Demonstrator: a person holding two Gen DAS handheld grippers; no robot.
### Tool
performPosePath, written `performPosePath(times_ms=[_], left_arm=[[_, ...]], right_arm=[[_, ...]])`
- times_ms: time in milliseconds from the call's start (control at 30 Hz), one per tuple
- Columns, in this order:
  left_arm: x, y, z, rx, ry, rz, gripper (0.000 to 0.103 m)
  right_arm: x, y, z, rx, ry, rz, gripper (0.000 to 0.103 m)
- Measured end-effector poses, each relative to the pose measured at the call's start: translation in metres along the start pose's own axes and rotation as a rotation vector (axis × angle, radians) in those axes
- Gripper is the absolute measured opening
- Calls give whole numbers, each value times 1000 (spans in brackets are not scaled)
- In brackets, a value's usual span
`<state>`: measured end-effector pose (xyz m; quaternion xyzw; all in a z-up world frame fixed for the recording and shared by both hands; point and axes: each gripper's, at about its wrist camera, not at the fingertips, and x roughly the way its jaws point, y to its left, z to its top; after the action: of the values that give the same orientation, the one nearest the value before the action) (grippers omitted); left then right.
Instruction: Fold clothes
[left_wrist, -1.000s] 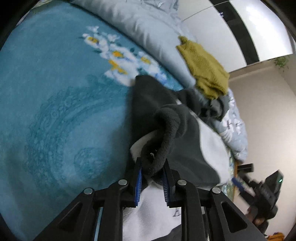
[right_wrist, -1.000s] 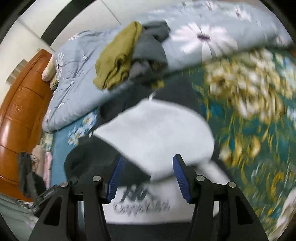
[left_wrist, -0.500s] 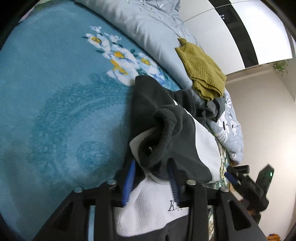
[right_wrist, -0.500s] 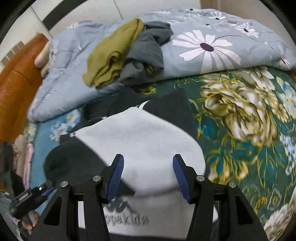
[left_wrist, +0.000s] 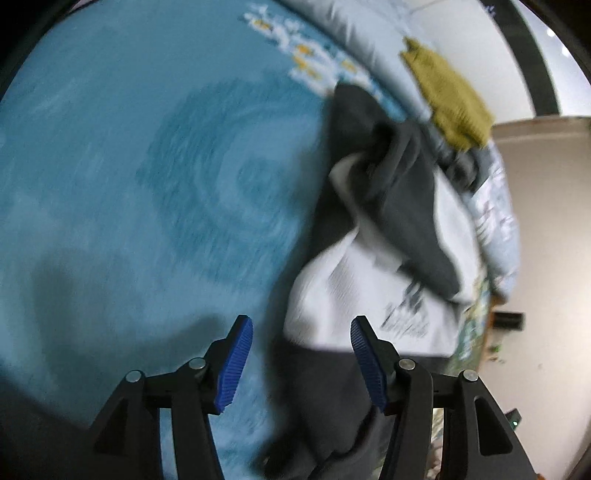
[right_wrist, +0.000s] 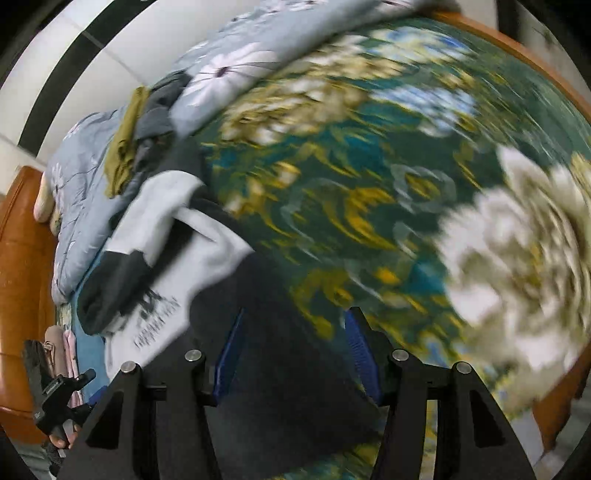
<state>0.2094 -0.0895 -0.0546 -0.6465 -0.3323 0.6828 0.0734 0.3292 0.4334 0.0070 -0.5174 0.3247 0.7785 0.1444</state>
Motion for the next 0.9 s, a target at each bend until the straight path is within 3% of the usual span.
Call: performPosePath(times_ms=[133,400,533,600,733,900], left_arm=[[12,-1,-13,-40,73,13,60],[-10,-3,-21,-26,14,-1,60],[-17,-4,-23,-31,-3,-16,60],[-22,-4,-24,-30,-19,-21,60],[-27,-6,-24,-33,-41,-29,61],[-28,-9,-25,-34,-53,-37,61]], right_arm=[[-6,-28,-24,47,38,40,57],[9,-60,-75,135,159,193,57],[18,-58,-85,153,143,248,57],[16,-55,-84,162,86,282,56],[7,-56,-77,207,-19,370,41],[26,-55,-72,284,26,407,41]])
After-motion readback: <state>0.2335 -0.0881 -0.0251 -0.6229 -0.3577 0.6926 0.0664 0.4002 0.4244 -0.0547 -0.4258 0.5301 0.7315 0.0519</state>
